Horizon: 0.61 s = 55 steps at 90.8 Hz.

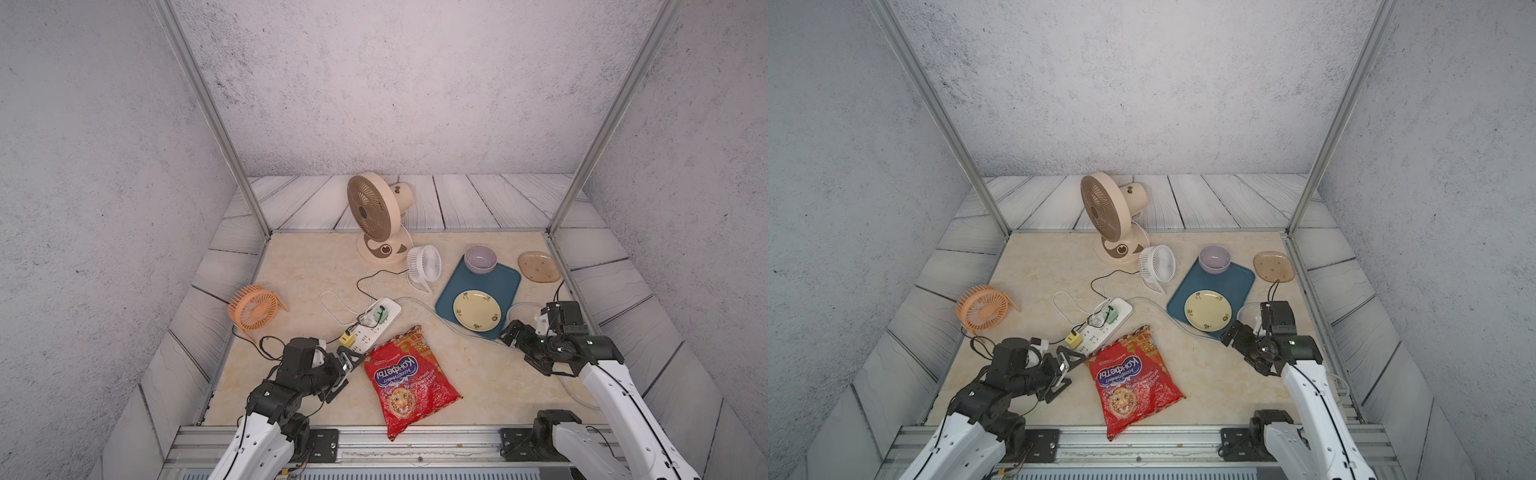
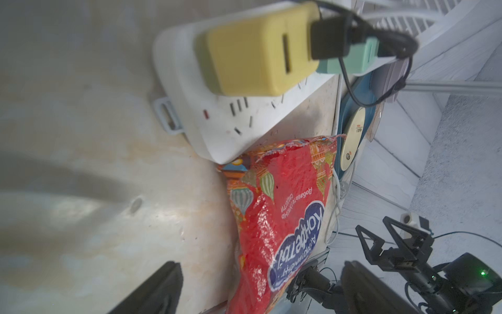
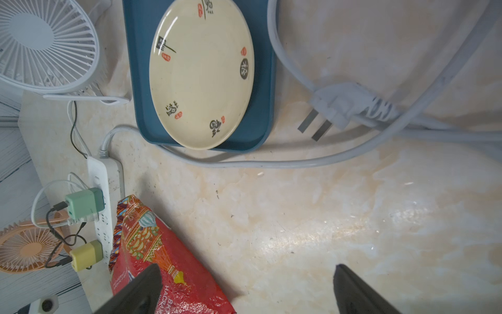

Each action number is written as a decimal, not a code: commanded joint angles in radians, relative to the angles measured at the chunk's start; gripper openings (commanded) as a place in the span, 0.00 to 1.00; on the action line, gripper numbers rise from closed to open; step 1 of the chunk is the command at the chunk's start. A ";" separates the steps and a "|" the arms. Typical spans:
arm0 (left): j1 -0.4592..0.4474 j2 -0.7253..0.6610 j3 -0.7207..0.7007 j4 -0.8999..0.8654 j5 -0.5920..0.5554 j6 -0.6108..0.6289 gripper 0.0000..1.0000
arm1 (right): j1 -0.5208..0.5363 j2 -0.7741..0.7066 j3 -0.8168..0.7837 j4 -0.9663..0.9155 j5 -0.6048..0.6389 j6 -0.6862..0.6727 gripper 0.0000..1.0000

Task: Unplug the desk fan from the power strip
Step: Pick up the distractor from the center of the board.

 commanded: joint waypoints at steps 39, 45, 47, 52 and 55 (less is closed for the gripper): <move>-0.368 0.551 0.102 0.458 -0.122 -0.072 0.76 | 0.000 0.043 0.087 -0.023 -0.014 -0.028 0.99; -0.380 0.564 0.138 0.425 -0.131 -0.049 0.67 | 0.000 0.043 0.091 -0.023 -0.011 -0.033 0.99; -0.384 0.560 0.149 0.410 -0.139 -0.041 0.62 | 0.000 0.042 0.093 -0.026 -0.010 -0.036 0.99; -0.390 0.544 0.171 0.367 -0.163 -0.025 0.50 | 0.000 0.042 0.099 -0.035 -0.005 -0.042 0.99; -0.396 0.528 0.182 0.341 -0.177 -0.016 0.41 | 0.000 0.042 0.102 -0.041 -0.002 -0.046 0.99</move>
